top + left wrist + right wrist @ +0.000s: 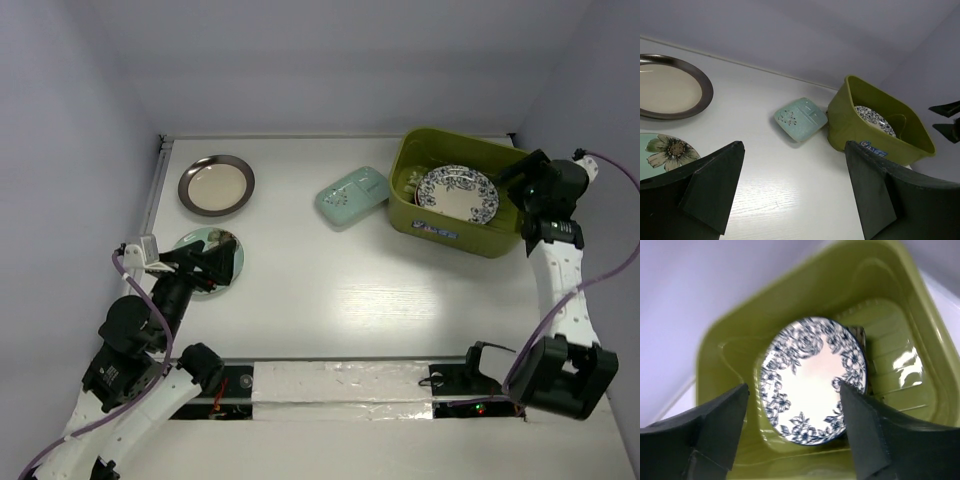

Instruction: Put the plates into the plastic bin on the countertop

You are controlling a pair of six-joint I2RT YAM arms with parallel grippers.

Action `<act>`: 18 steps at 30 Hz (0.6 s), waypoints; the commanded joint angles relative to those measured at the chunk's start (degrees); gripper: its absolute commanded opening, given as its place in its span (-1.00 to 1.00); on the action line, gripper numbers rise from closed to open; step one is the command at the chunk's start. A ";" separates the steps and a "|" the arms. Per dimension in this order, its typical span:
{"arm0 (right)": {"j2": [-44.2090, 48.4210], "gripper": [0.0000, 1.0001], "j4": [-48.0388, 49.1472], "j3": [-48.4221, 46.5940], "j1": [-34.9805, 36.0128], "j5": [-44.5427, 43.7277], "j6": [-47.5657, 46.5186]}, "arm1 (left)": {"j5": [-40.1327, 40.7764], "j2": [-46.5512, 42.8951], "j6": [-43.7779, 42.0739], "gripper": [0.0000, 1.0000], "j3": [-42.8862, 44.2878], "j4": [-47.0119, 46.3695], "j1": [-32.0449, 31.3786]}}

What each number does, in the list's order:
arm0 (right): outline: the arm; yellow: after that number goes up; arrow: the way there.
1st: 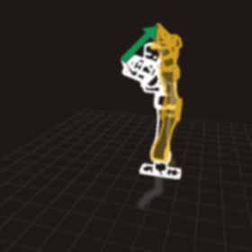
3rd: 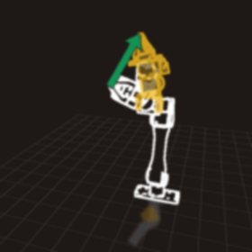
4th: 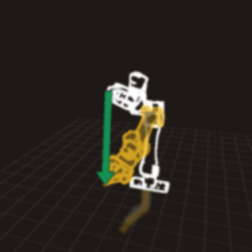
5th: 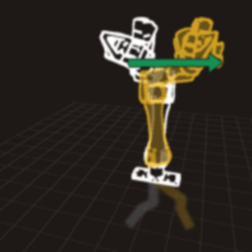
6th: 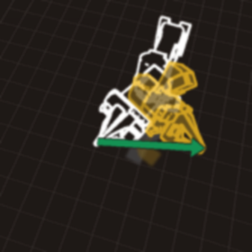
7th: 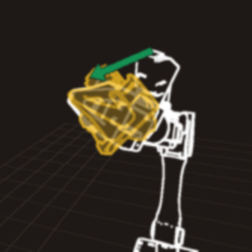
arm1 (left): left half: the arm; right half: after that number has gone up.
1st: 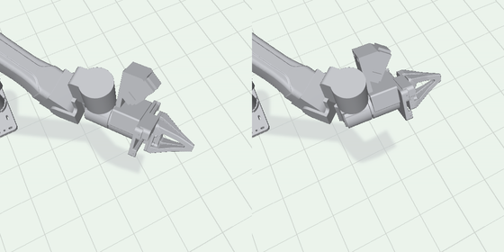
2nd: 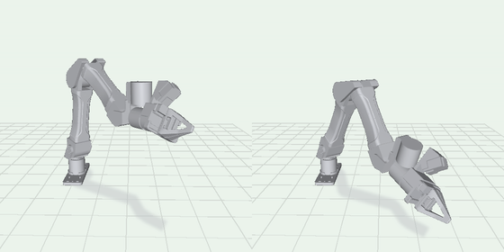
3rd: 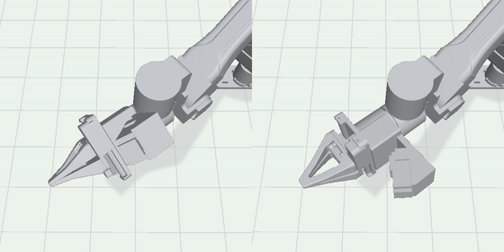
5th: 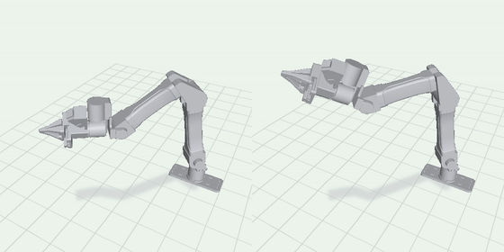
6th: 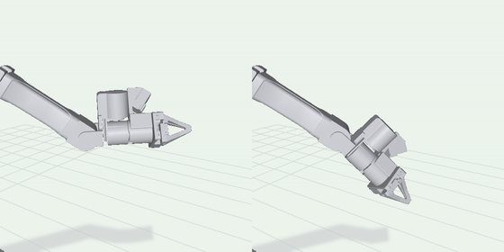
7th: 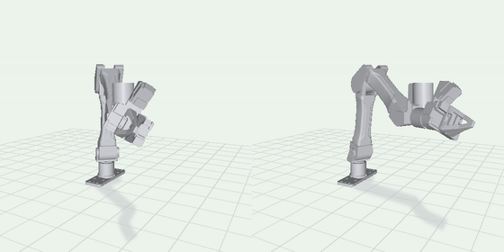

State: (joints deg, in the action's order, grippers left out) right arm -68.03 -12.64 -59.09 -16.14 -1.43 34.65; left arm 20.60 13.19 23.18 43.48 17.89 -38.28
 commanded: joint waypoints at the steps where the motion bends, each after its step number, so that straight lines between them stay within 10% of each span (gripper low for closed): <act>1: 6.30 0.55 0.86 -0.68 2.86 1.34 -1.43 | 0.23 -1.15 -0.77 0.58 -0.42 -1.45 -0.30; 5: 8.27 -0.95 4.29 2.31 21.10 2.59 0.85 | 0.49 -1.33 -0.77 0.26 -0.42 -1.54 -0.30; 12: -15.92 -1.00 17.29 -3.12 57.95 -1.03 6.92 | 2.25 -0.62 -0.24 -0.79 -0.42 -0.67 -0.30; 18: -38.20 -0.73 21.86 -19.73 67.55 5.90 10.68 | 3.57 -1.24 0.11 -0.98 -0.33 -0.31 -0.30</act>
State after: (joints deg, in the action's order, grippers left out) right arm -102.67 2.15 -72.40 49.78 1.15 42.17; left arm 22.85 12.56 23.20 43.46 18.72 -38.28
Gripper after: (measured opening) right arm 0.110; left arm 0.010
